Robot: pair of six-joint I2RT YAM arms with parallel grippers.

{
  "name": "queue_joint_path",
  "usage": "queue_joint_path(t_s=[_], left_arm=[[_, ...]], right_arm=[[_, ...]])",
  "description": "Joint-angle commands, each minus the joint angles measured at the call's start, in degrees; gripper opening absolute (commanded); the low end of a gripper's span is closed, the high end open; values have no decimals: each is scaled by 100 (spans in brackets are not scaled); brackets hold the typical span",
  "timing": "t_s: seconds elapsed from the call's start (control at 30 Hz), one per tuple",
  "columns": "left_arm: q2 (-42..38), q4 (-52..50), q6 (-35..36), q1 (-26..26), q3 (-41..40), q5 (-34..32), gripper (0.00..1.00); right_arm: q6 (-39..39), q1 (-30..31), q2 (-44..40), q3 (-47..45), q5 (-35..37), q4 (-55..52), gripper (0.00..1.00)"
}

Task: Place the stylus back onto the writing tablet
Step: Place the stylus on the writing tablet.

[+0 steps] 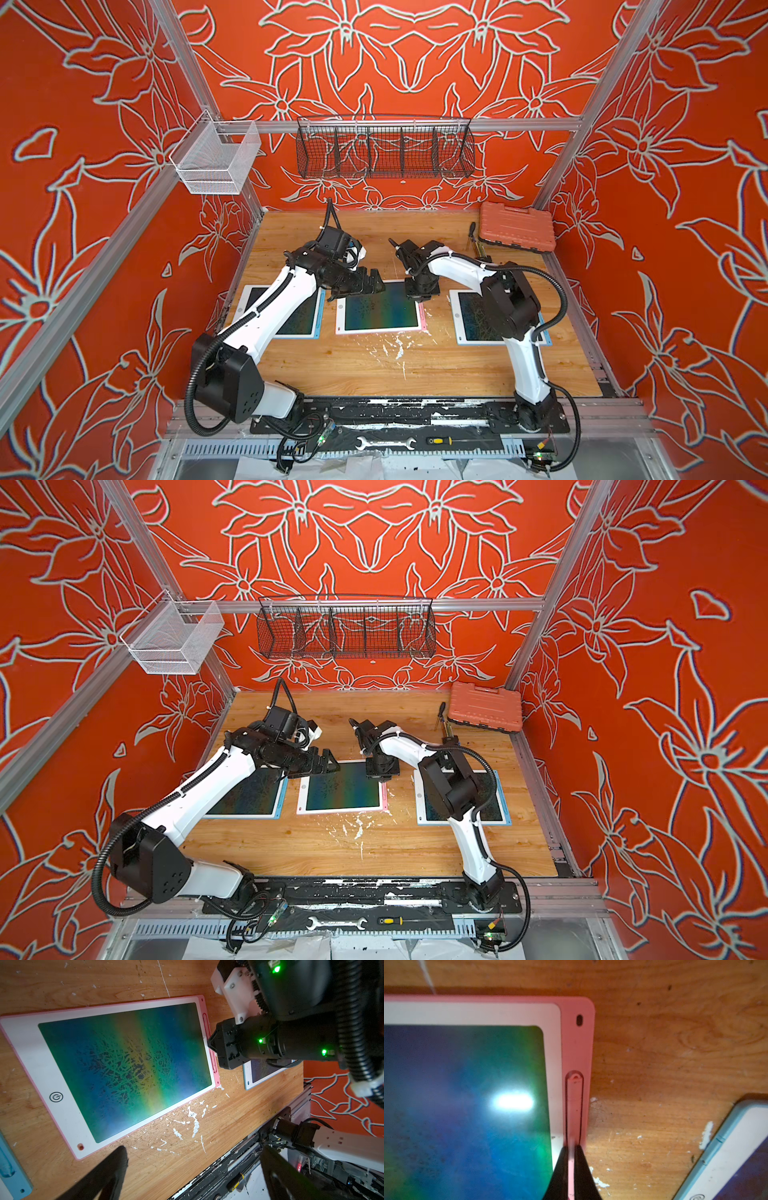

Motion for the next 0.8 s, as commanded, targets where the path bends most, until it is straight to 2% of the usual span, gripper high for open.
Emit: queue_joint_path(t_s=[0.0,0.37,0.77], left_arm=[[-9,-11,12,26,22,22,98],[-52,-2,3,28,-27,13,98],[-77,-30,3,31,-59,14,98]], right_arm=[[42,40,89,-180,23,-101,8],[50,45,90,-398,6,4,3],[109,40,6,-452,-2,56,4]])
